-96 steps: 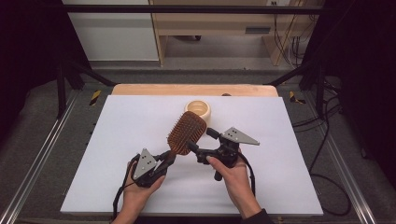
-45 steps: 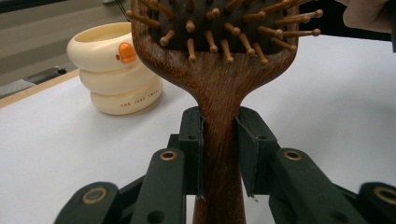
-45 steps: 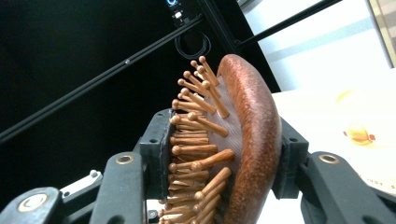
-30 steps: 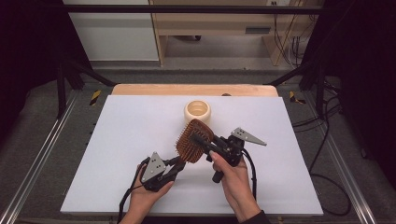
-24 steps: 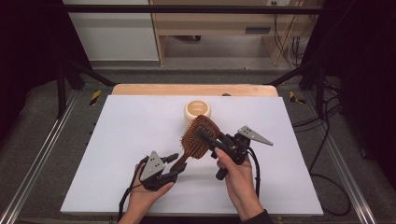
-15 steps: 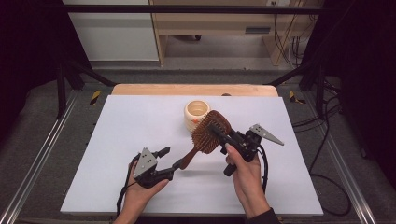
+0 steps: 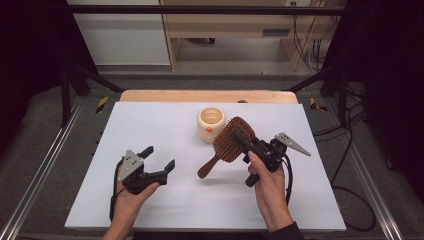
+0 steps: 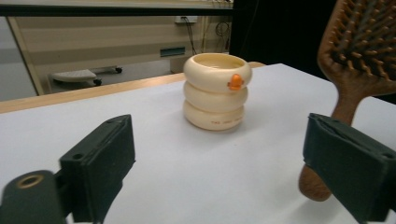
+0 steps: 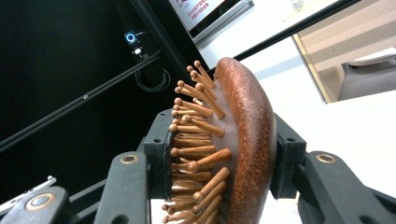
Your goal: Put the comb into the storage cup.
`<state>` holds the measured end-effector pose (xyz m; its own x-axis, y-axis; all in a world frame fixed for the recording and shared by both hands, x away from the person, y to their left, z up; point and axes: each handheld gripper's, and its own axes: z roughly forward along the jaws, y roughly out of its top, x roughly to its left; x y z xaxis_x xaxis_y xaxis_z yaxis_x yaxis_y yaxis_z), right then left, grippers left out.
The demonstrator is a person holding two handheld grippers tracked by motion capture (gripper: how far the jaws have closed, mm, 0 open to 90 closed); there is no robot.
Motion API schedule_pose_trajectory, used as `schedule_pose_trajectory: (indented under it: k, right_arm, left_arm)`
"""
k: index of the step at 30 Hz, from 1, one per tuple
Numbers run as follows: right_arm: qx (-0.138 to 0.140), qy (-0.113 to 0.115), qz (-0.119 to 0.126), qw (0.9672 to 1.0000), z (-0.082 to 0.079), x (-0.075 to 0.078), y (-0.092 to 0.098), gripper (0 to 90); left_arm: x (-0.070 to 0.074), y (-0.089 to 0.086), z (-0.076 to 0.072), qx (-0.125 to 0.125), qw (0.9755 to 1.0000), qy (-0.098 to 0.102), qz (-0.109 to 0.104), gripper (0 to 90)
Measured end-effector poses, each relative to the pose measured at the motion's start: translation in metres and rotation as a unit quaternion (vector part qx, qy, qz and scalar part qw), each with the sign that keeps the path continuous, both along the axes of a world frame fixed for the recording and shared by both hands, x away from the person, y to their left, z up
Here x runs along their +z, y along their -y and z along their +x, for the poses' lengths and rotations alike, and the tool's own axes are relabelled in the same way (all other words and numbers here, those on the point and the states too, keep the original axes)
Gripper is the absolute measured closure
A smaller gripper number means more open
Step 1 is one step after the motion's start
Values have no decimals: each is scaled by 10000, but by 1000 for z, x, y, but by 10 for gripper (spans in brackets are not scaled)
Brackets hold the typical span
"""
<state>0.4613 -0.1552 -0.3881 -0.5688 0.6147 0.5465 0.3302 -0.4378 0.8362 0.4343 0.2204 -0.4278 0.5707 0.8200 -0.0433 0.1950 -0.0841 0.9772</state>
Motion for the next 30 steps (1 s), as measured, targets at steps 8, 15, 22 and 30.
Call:
schedule_pose_trajectory:
  k: [8,15,22,30]
  right_arm:
    - [-90,2,-52,9999,1,-1,4,523]
    - [-169,-20,-63,9998,2,-2,10,523]
    - [-245,-62,-159,9996,6,-1,13,522]
    - [-332,-84,-260,9991,16,2,12,522]
  left_arm:
    - [3,-27,2,264,9996,96,11,42]
    - [-1,-52,-10,608,9981,84,-59,44]
    - [-9,-68,-22,676,9977,105,40,53]
    - [-13,-74,-21,762,9969,171,15,54]
